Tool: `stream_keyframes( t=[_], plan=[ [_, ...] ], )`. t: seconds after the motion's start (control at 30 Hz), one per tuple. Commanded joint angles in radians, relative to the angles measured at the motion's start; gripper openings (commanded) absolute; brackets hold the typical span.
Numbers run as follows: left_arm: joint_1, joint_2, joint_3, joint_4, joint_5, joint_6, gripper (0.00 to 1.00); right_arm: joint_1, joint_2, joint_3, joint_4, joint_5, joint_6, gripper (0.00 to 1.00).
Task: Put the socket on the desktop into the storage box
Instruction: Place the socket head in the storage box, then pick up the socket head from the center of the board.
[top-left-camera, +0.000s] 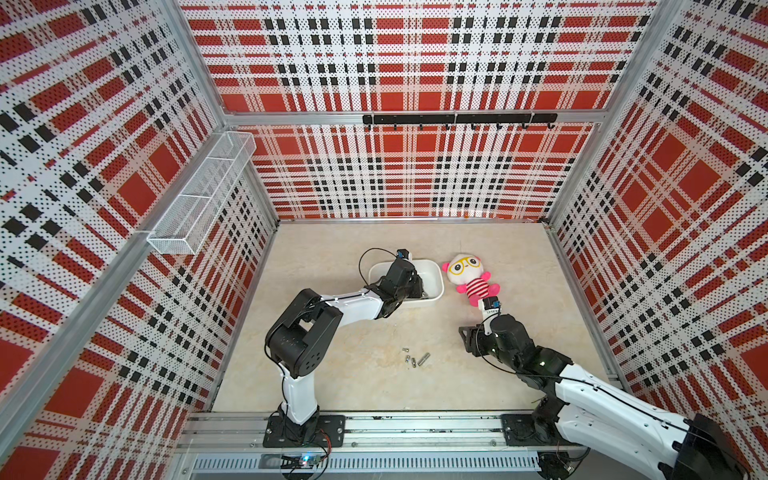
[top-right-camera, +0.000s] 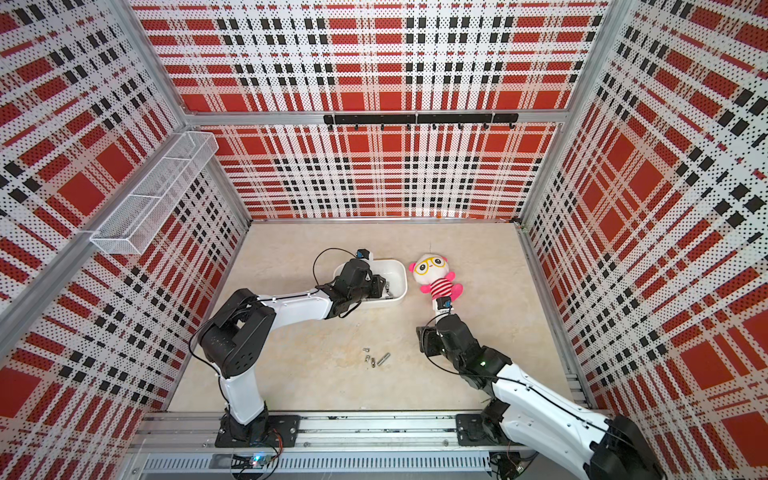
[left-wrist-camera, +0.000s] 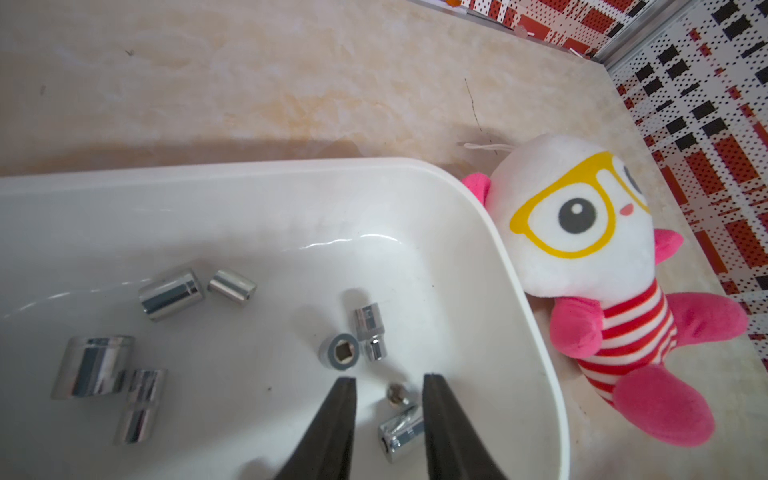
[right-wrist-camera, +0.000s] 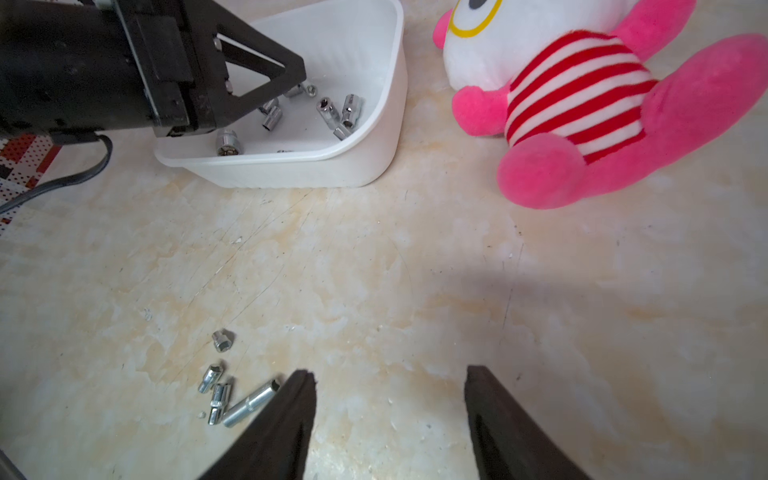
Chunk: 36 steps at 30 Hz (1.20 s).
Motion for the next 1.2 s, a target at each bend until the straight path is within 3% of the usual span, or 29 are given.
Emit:
stream_keyframes(
  t=[0.0,0.17,0.3,0.5,0.6,0.7,0.83,1.17],
  plan=[
    [-0.038,-0.085,0.013,-0.026,-0.057,0.049,0.38,0.027,0.02,0.028,0.025,-0.004,-0.007,0.65],
    [-0.104,-0.221,-0.021,-0.053,-0.074,0.046,0.46,0.061,0.059,0.041,0.041,-0.015,-0.05,0.68],
    [-0.218,-0.362,-0.113,-0.044,-0.177,-0.012,0.65,0.11,0.105,0.071,0.03,0.002,-0.067,0.71],
    [-0.273,-0.596,-0.339,-0.047,-0.212,-0.071,0.66,0.24,0.195,0.093,0.016,0.077,-0.083,0.77],
    [-0.298,-0.701,-0.51,-0.021,-0.327,-0.037,0.65,0.31,0.275,0.112,0.028,0.096,-0.096,0.77],
    [-0.295,-0.771,-0.606,-0.018,-0.409,-0.098,0.65,0.366,0.368,0.149,0.032,0.111,-0.111,0.77],
    [-0.295,-0.779,-0.656,0.07,-0.42,-0.131,0.65,0.403,0.465,0.181,0.044,0.089,-0.137,0.77],
    [-0.282,-0.644,-0.563,-0.021,-0.434,-0.119,0.62,0.405,0.535,0.201,0.07,0.051,-0.137,0.77]
  ],
)
